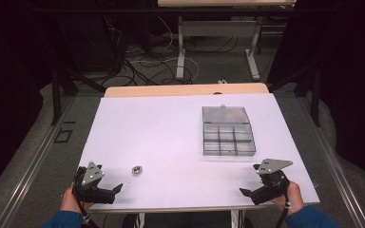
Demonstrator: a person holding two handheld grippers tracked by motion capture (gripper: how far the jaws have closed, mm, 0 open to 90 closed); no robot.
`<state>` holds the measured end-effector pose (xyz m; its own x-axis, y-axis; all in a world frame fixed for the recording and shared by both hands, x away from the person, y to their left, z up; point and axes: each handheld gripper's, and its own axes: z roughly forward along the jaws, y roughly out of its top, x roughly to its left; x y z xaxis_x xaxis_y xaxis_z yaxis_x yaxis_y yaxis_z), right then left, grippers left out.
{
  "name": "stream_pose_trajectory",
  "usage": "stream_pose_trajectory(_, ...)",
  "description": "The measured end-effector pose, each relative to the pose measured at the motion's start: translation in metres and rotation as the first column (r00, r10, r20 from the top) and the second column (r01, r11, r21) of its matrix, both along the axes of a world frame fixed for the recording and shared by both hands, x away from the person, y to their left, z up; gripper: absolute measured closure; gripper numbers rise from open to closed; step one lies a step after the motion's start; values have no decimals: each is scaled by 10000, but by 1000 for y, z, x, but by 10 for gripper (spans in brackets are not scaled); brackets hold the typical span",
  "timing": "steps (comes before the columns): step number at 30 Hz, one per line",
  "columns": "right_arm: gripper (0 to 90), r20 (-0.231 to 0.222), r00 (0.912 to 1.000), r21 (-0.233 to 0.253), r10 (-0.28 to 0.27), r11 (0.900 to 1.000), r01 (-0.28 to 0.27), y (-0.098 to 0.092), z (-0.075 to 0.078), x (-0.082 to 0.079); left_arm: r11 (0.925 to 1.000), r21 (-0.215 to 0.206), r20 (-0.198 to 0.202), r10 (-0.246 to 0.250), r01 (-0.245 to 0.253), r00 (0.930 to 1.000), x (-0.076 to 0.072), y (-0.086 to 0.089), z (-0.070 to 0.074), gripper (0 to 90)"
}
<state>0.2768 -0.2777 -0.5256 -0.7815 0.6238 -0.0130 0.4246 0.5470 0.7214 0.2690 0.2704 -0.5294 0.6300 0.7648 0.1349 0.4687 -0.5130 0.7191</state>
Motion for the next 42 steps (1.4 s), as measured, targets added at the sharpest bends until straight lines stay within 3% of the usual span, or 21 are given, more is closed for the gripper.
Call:
stream_pose_trajectory(16,7,-41,9996,17,286,9996,-286,11,-4,7,10000,-15,-41,17,-17,10000,0,-1,0,2)
stream_pose_trajectory(21,7,-106,9988,-111,472,9988,-473,22,-2,8,9999,111,-57,-63,63,10000,1,-2,1,2)
stream_pose_trajectory(26,7,-37,9978,-238,659,9975,-659,32,-4,12,10000,-27,-114,-13,13,9999,0,-3,-1,2)
stream_pose_trajectory(27,7,13,9975,-189,711,9973,-710,38,-5,13,9999,147,-57,-83,84,9999,1,-2,-1,2)
stream_pose_trajectory(39,7,-154,9920,-273,1255,9917,-1259,67,-4,23,9999,-19,-61,-127,127,9999,1,-4,-1,2)
stream_pose_trajectory(42,7,-7,9910,-324,1340,9905,-1340,76,-3,26,9999,25,-69,-146,146,9999,0,-3,0,2)
